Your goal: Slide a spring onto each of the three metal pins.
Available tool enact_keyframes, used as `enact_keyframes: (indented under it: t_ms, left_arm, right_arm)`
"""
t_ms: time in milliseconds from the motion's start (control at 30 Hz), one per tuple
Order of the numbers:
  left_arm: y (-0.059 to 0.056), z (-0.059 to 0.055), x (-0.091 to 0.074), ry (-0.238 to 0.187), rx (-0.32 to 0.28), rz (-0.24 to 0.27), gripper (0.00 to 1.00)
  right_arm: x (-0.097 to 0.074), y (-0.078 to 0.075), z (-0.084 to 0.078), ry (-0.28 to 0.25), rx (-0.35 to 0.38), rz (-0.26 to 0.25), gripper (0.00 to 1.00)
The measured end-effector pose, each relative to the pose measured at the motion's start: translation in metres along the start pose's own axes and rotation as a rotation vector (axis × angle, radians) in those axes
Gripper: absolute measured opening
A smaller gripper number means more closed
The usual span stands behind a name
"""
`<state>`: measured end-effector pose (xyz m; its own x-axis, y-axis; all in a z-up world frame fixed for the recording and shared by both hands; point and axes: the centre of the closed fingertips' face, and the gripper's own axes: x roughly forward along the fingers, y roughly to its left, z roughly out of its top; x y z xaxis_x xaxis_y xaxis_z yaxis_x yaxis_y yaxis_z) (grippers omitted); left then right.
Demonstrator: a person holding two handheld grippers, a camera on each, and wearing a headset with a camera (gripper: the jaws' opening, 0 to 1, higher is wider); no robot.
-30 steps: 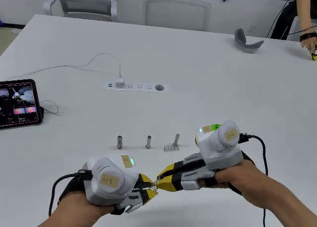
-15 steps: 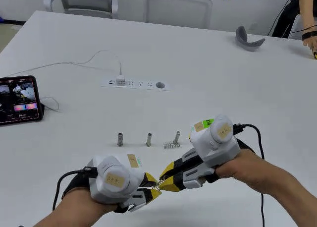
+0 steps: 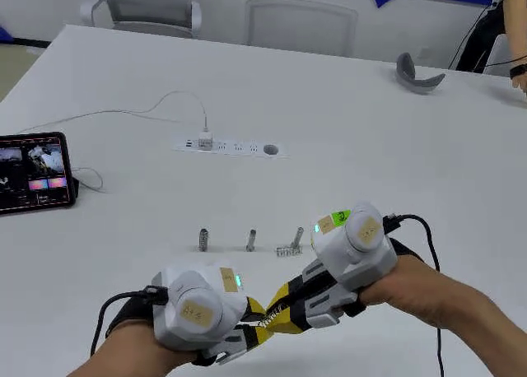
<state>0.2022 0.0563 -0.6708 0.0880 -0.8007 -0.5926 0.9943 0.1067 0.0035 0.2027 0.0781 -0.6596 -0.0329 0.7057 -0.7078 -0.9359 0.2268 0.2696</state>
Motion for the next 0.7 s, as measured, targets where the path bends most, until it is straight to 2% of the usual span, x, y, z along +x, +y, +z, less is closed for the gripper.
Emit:
enact_keyframes:
  t_ms: [133,400,567,700]
  left_arm:
    - [-0.001,0.000,-0.001,-0.023,0.018,-0.003,0.10]
    - [0.001,-0.002,0.000,-0.056,-0.049,0.008,0.12]
    - [0.004,-0.011,-0.001,-0.042,-0.072,0.017,0.16]
    - [0.007,-0.016,-0.005,-0.053,-0.123,0.032,0.17]
  right_arm:
    - [-0.001,0.001,0.000,-0.007,-0.006,-0.005,0.13]
    - [0.000,-0.001,-0.002,-0.027,0.024,-0.023,0.13]
    - [-0.001,-0.001,-0.005,-0.040,0.039,-0.031,0.13]
    - [-0.004,-0.002,-0.008,-0.050,0.050,-0.042,0.13]
